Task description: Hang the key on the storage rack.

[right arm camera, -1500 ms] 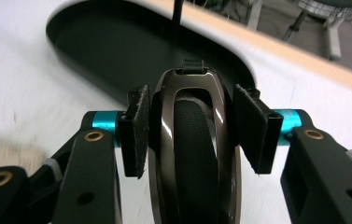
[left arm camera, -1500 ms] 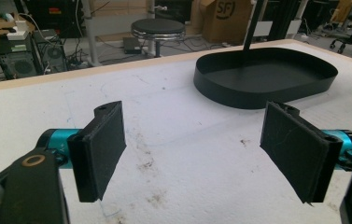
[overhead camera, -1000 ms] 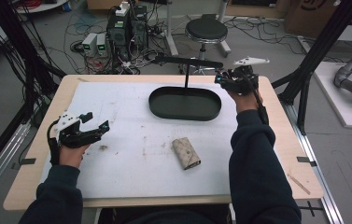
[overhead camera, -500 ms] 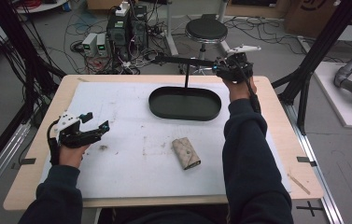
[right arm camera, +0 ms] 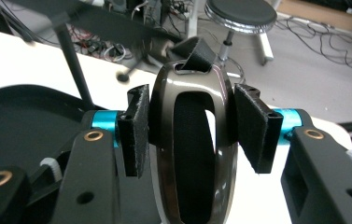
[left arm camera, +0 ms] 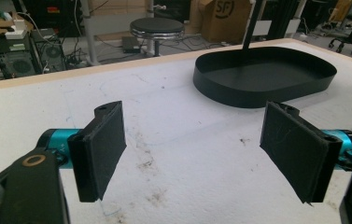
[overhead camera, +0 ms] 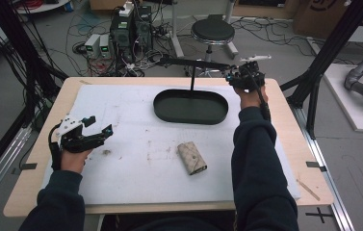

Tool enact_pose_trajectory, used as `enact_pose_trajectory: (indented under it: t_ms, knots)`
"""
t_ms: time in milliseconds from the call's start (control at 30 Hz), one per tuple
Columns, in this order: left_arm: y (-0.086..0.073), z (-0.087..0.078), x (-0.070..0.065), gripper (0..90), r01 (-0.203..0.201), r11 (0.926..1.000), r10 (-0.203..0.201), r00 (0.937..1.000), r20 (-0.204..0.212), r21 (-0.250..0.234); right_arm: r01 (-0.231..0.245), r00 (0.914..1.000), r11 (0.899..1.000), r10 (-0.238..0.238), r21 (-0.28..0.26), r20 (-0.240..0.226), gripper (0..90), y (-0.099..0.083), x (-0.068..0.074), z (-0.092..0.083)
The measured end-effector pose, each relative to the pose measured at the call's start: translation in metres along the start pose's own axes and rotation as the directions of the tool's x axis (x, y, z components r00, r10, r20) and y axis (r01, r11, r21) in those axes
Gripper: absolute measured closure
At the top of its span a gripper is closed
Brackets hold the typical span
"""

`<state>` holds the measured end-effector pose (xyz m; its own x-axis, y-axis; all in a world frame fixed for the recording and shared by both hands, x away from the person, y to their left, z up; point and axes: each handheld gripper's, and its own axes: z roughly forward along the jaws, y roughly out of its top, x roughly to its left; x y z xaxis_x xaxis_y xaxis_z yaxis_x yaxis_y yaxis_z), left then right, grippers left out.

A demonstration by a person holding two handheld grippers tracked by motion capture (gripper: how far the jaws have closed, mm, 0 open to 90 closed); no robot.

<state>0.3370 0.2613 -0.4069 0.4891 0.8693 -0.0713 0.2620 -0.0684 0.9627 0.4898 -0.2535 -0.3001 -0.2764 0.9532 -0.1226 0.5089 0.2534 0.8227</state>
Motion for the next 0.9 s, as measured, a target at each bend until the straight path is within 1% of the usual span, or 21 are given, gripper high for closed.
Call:
enact_pose_trajectory:
  t_ms: [33,100,133,167,200,233,267,300,333,400,500,567,600,700,767,800,833,867,900]
  knots:
    - [0.000,0.000,0.000,22.1,-0.003,1.0000,0.003,1.0000,0.001,0.004,-0.018,0.9997,0.999,0.019,0.049,-0.018,50.0,-0.009,-0.001,0.009]
    - [0.000,0.001,0.000,22.1,-0.002,1.0000,0.002,1.0000,0.001,0.004,-0.018,0.9995,0.997,0.020,0.078,-0.025,50.0,-0.014,0.000,0.015]
    - [0.000,0.001,0.000,22.1,-0.002,1.0000,0.002,1.0000,0.002,0.005,-0.018,0.9995,0.997,0.020,0.078,-0.025,50.0,-0.014,0.000,0.015]
    - [0.000,0.001,0.000,22.1,-0.004,1.0000,0.004,1.0000,0.002,0.007,-0.016,0.9996,0.997,0.017,0.079,-0.021,50.0,-0.017,0.001,0.019]
    - [0.000,0.001,0.000,22.1,-0.005,1.0000,0.005,1.0000,0.002,0.008,-0.012,0.9999,0.997,0.013,0.075,-0.005,49.9,-0.023,0.003,0.025]
    - [0.000,0.001,-0.001,22.1,-0.004,1.0000,0.004,1.0000,0.001,0.005,-0.012,0.9999,0.997,0.013,0.075,-0.005,49.9,-0.023,0.003,0.025]
    - [0.000,0.001,0.000,22.1,-0.003,1.0000,0.003,1.0000,0.002,0.005,-0.024,0.9995,0.996,0.025,0.084,-0.018,49.8,-0.029,0.005,0.033]
    - [0.000,0.001,0.000,22.1,-0.004,1.0000,0.004,1.0000,0.001,0.006,-0.038,0.9989,0.996,0.040,0.082,-0.025,49.8,-0.032,0.005,0.037]
    - [0.000,0.001,0.000,22.1,-0.006,0.9999,0.006,1.0000,0.000,0.010,-0.038,0.9989,0.996,0.040,0.082,-0.025,49.8,-0.032,0.005,0.037]
    - [0.000,0.001,-0.001,22.1,-0.004,1.0000,0.004,1.0000,0.001,0.006,-0.080,0.9948,0.994,0.084,0.069,-0.059,49.5,-0.036,0.008,0.044]
    - [0.000,0.001,-0.001,22.0,-0.004,1.0000,0.004,1.0000,0.001,0.005,-0.082,0.9943,0.995,0.086,0.063,-0.064,48.5,-0.036,0.011,0.047]
    - [0.000,0.000,0.000,22.0,-0.004,1.0000,0.004,1.0000,0.000,0.006,-0.078,0.9952,0.996,0.080,0.040,-0.057,44.2,-0.035,0.013,0.046]
    - [0.000,0.000,0.000,22.1,-0.006,1.0000,0.006,1.0000,0.001,0.006,-0.079,0.9944,0.996,0.081,0.030,-0.068,43.7,-0.035,0.013,0.045]
    - [0.000,0.001,0.000,22.1,-0.008,0.9999,0.008,1.0000,0.004,0.011,-0.045,0.9955,0.999,0.046,0.011,-0.083,41.2,-0.034,0.013,0.039]
    - [0.000,0.001,-0.001,22.1,-0.010,0.9999,0.010,0.9999,0.005,0.011,-0.023,0.9942,1.000,0.024,0.013,-0.104,40.1,-0.033,0.011,0.033]
    - [-0.001,0.001,-0.001,22.1,-0.009,0.9999,0.009,0.9999,0.006,0.012,-0.003,0.9917,1.000,0.005,0.018,-0.128,38.7,-0.034,0.010,0.025]
    - [-0.001,0.001,-0.001,22.1,-0.009,0.9999,0.009,0.9999,0.006,0.012,-0.003,0.9917,1.000,0.005,0.018,-0.128,38.7,-0.034,0.010,0.025]
    - [-0.001,0.001,-0.001,22.1,-0.011,0.9999,0.011,0.9999,0.005,0.012,0.018,0.9887,1.000,-0.015,0.015,-0.149,37.4,-0.035,0.007,0.014]
    - [-0.001,0.001,-0.001,22.0,-0.010,0.9999,0.010,0.9999,0.006,0.013,0.035,0.9883,0.999,-0.033,0.013,-0.149,36.4,-0.035,0.005,0.008]
